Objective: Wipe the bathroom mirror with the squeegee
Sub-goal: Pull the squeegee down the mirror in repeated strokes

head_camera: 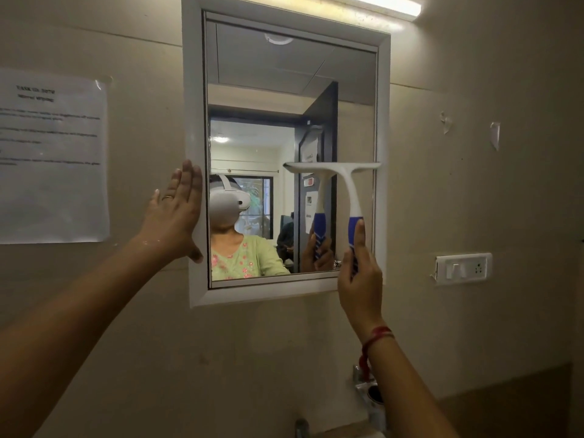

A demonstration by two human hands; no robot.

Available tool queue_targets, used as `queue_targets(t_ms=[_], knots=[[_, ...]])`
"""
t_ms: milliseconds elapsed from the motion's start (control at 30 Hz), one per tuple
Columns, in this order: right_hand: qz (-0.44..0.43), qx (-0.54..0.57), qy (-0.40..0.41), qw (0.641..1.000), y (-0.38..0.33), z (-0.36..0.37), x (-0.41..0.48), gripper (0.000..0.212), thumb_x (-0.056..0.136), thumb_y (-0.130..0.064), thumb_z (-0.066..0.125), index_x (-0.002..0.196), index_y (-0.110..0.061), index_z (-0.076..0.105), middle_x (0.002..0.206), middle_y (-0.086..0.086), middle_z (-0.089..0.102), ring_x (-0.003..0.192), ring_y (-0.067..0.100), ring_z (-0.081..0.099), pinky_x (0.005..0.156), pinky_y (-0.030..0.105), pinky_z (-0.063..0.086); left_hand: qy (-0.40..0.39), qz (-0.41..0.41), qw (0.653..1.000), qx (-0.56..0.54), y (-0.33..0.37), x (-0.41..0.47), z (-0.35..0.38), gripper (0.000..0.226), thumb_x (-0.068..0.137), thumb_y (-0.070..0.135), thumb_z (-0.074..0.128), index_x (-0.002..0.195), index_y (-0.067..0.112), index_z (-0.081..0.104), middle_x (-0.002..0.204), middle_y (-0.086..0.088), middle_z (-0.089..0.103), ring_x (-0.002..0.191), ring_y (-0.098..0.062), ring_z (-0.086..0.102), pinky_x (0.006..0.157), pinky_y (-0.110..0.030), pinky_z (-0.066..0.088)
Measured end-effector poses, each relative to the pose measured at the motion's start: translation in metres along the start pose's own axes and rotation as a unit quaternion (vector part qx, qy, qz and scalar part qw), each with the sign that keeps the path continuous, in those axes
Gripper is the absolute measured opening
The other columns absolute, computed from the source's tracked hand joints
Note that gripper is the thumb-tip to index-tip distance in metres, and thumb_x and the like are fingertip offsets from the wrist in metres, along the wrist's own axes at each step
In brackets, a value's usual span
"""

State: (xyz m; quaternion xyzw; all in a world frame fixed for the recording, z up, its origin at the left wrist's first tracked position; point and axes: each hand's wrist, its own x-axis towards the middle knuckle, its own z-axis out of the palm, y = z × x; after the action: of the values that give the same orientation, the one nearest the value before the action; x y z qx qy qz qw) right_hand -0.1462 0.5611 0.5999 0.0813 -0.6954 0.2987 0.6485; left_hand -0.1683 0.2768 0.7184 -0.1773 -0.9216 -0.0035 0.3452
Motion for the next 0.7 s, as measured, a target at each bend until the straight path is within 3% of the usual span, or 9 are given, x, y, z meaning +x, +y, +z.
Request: queue_targets(t_ms=[200,333,500,700], knots=[[-0.013,-0.026,0.033,0.999,-0.015,0.001,0.062,0.056,0.097,-0.019,0.041,0.141,-0.035,0.012,0.081,0.007,0.056,0.063,0.014,0.051,0.061,0.031,0.052,-0.002,-0.005,1.000,0.008,0.002,-0.001,-0.002,0.153,0.051,0.042,0.086,0.135,0.010,-0.037,0.142,-0.005,-0.044,0.141,-0.026,-0.023,0.116,-0.048,0.006],[-0.006,-0.015,0.009,1.000,-0.004,0.002,0.039,0.054,0.097,-0.021,0.039,0.143,-0.035,0.012,0.076,0.004,0.051,0.060,0.011,0.047,0.058,0.031,0.051,0.000,-0.004,1.000,0.016,0.001,-0.001,-0.001,0.154,0.050,0.044,0.086,0.136,0.010,-0.037,0.138,-0.003,-0.047,0.141,-0.025,-0.023,0.115,-0.049,0.005],[-0.003,0.001,0.004,1.000,0.005,0.003,-0.017,0.058,0.095,-0.020,0.041,0.142,-0.037,0.011,0.097,0.006,0.059,0.068,0.003,0.050,0.065,0.025,0.053,0.004,-0.006,1.000,0.013,0.002,-0.001,-0.001,0.154,0.049,0.043,0.087,0.136,0.012,-0.036,0.140,-0.003,-0.045,0.141,-0.025,-0.022,0.115,-0.049,0.005],[-0.003,-0.020,0.026,0.999,-0.007,0.006,0.045,0.053,0.097,-0.025,0.037,0.142,-0.037,0.012,0.079,0.006,0.053,0.062,0.015,0.051,0.058,0.040,0.054,0.003,-0.018,1.000,0.020,0.002,0.001,0.000,0.155,0.047,0.044,0.088,0.138,0.011,-0.034,0.146,-0.006,-0.040,0.142,-0.025,-0.020,0.116,-0.049,0.008]])
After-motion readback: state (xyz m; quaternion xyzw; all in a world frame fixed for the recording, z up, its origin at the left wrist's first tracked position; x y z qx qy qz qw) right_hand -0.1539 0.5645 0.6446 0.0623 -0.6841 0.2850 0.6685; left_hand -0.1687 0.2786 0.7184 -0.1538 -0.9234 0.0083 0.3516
